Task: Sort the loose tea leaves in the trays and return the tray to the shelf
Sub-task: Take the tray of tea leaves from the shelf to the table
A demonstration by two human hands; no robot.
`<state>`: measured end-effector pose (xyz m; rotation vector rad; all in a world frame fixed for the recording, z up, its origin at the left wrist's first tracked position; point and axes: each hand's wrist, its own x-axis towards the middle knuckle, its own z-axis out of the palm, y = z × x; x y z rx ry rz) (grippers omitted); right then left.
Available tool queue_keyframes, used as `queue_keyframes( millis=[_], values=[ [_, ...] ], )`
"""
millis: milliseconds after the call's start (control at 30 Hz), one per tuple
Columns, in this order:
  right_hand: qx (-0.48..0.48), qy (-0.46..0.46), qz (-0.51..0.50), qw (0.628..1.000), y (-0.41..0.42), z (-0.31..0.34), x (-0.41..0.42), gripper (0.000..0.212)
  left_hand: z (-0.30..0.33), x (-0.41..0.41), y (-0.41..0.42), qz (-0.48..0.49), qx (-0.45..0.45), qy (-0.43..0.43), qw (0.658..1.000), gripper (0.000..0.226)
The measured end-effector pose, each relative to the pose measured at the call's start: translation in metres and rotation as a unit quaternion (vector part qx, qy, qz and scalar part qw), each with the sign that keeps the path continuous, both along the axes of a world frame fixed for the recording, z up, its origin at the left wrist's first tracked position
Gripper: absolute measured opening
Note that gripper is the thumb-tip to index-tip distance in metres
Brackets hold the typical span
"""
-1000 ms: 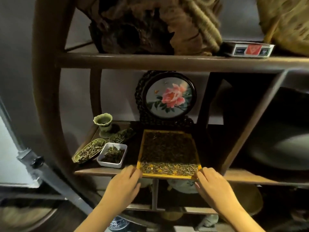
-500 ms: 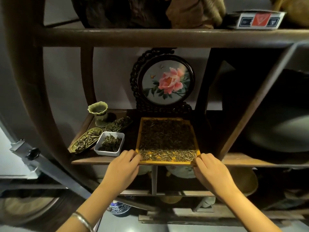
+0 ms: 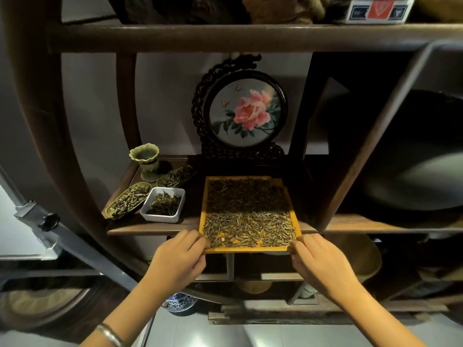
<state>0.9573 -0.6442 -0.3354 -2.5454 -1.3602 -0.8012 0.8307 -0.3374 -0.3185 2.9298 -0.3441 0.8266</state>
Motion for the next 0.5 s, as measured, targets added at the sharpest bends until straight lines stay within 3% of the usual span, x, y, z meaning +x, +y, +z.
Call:
queue_keyframes(
  millis=[233, 300, 367, 433, 467, 500],
  values=[
    [0.011, 0.003, 0.025, 1.000, -0.010, -0.004, -0.026, 0.021, -0.006, -0.022, -0.004, -0.024, -0.002, -0.009, 1.000, 0.014],
    [0.044, 0.063, 0.003, 0.997, -0.011, -0.002, -0.031, 0.025, -0.007, -0.024, -0.003, -0.021, 0.000, -0.010, 1.000, 0.014],
    [0.136, 0.199, -0.070, 0.968, -0.013, 0.000, -0.036, 0.029, -0.008, -0.024, -0.003, -0.019, -0.001, -0.004, 1.000, 0.014],
    [0.249, 0.359, -0.172, 0.883, -0.007, 0.004, -0.031, 0.014, -0.008, -0.024, -0.004, -0.019, -0.002, 0.002, 1.000, 0.015],
    [0.302, 0.476, -0.208, 0.799, -0.001, 0.008, -0.025, 0.019, -0.008, -0.025, -0.003, -0.019, -0.008, 0.006, 1.000, 0.016],
    [0.351, 0.592, -0.228, 0.689, 0.007, 0.010, -0.017, 0.032, -0.008, -0.028, -0.002, -0.017, -0.021, 0.013, 1.000, 0.019]
  ],
)
